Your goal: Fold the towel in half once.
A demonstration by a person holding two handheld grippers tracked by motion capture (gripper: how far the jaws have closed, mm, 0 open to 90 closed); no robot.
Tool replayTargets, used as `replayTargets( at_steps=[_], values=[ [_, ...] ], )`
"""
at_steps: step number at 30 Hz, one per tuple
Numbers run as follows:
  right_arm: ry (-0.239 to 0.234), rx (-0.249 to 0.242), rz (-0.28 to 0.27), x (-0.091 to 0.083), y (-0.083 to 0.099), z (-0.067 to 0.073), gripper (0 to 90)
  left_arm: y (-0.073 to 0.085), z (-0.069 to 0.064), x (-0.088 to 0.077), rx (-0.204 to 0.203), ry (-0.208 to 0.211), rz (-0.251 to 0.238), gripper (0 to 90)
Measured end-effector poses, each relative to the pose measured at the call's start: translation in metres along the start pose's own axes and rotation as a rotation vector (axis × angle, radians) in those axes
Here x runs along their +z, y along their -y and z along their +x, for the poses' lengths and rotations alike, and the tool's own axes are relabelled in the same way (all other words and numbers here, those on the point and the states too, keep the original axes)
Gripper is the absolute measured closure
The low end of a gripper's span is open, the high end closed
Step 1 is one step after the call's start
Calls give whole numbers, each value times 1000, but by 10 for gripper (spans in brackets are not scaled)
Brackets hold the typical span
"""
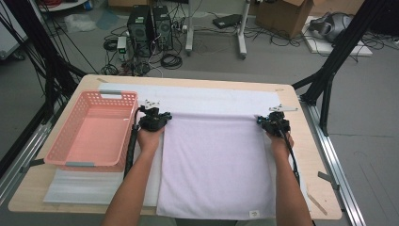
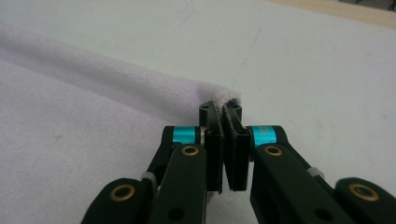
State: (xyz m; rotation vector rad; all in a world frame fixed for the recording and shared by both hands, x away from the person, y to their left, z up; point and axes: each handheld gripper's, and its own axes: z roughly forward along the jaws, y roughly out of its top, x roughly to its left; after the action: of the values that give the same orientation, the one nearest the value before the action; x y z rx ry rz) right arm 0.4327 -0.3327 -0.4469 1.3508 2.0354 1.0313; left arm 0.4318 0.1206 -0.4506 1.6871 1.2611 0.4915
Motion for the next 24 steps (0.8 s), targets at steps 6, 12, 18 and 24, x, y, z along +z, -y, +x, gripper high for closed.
replayTargets(
  at_steps=[6,12,18,24],
  values=[
    [-12,25,13,-6,0,-2,592,3,-3,-4,-26,126,25,601],
    [-67,38,-29,-45,-5,-3,421,4,-13,-24,65,232,-64,579],
    [-137,-2,-69,-77,6,3,351,-4,-28,-45,66,280,-39,483],
    [-156,-16,-98,-100,24,5,234,0,-38,-67,91,282,-95,243]
  ],
)
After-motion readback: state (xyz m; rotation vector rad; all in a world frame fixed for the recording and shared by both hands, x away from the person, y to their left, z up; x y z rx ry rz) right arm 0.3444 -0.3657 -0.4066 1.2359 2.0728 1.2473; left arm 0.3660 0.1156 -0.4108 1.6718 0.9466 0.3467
